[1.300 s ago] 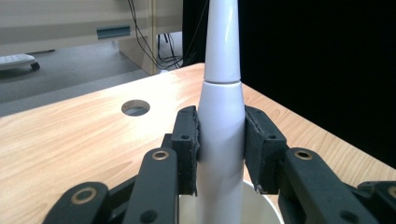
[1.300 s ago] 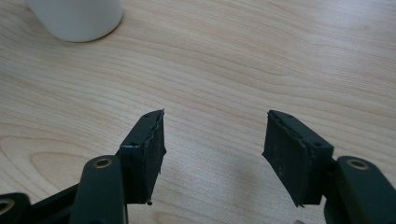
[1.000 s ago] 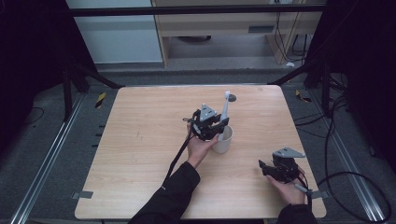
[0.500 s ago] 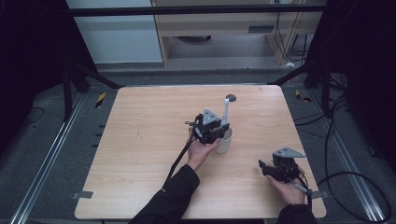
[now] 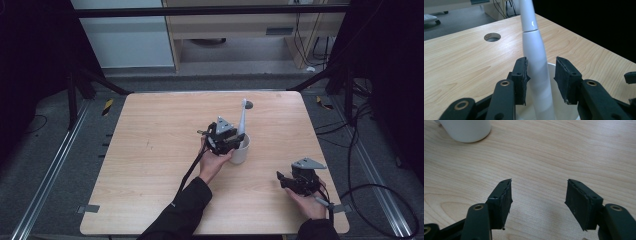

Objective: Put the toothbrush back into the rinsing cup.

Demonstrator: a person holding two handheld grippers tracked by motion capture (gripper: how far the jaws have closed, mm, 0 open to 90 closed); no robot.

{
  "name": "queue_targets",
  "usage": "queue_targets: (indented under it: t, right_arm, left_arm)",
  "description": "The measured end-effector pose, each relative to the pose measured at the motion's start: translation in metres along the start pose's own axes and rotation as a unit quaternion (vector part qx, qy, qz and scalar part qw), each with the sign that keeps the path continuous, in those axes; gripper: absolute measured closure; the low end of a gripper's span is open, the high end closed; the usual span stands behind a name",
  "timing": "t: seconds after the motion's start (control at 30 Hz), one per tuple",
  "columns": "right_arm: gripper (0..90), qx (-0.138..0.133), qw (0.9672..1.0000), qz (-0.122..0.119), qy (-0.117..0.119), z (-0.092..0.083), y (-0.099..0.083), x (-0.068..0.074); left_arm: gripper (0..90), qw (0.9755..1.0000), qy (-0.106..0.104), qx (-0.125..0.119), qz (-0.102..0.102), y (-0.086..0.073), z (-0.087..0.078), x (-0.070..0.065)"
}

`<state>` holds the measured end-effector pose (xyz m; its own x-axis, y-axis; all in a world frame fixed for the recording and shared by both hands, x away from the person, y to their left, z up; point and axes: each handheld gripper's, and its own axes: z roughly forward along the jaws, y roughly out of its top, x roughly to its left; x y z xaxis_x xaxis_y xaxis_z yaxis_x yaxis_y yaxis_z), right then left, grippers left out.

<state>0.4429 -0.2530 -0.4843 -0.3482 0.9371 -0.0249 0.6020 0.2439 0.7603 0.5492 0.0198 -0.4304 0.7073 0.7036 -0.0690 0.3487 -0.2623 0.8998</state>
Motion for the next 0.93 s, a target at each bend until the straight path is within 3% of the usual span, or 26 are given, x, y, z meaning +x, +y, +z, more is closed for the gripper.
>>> queue_targets:
  t: [0.23,0.37,0.57,0.6,0.77,0.87,0.9,0.93]
  right_arm:
    - [37.8,-0.004,1.0000,-0.001,-0.002,-0.001,0.000,-0.001]
    - [37.3,-0.005,1.0000,0.004,-0.003,-0.002,0.000,0.000]
    - [36.1,-0.007,1.0000,0.004,-0.006,-0.003,-0.001,-0.001]
    - [35.8,-0.007,0.9999,0.006,-0.007,-0.005,-0.001,-0.001]
    - [34.5,-0.007,0.9999,0.010,-0.008,-0.006,-0.002,-0.002]
    - [33.1,-0.009,0.9999,0.009,-0.010,-0.005,-0.002,-0.003]
    - [32.0,-0.009,0.9998,0.013,-0.008,-0.005,-0.003,-0.003]
    - [32.0,-0.009,0.9998,0.013,-0.008,-0.005,-0.003,-0.003]
  left_arm:
    - [58.2,0.9999,0.010,-0.003,0.011,0.003,-0.019,0.004]
    - [53.4,0.9992,0.026,0.001,0.031,0.005,-0.047,0.013]
    - [46.6,0.9986,0.038,0.012,0.035,-0.001,-0.074,0.023]
    - [43.6,0.9980,0.044,0.019,0.041,-0.007,-0.086,0.027]
    - [39.3,0.9968,0.055,0.038,0.043,-0.026,-0.108,0.037]
    - [38.2,0.9951,0.069,0.056,0.043,-0.051,-0.126,0.048]
    - [37.9,0.9940,0.080,0.067,0.034,-0.065,-0.135,0.056]
    - [37.6,0.9940,0.080,0.067,0.034,-0.065,-0.135,0.056]
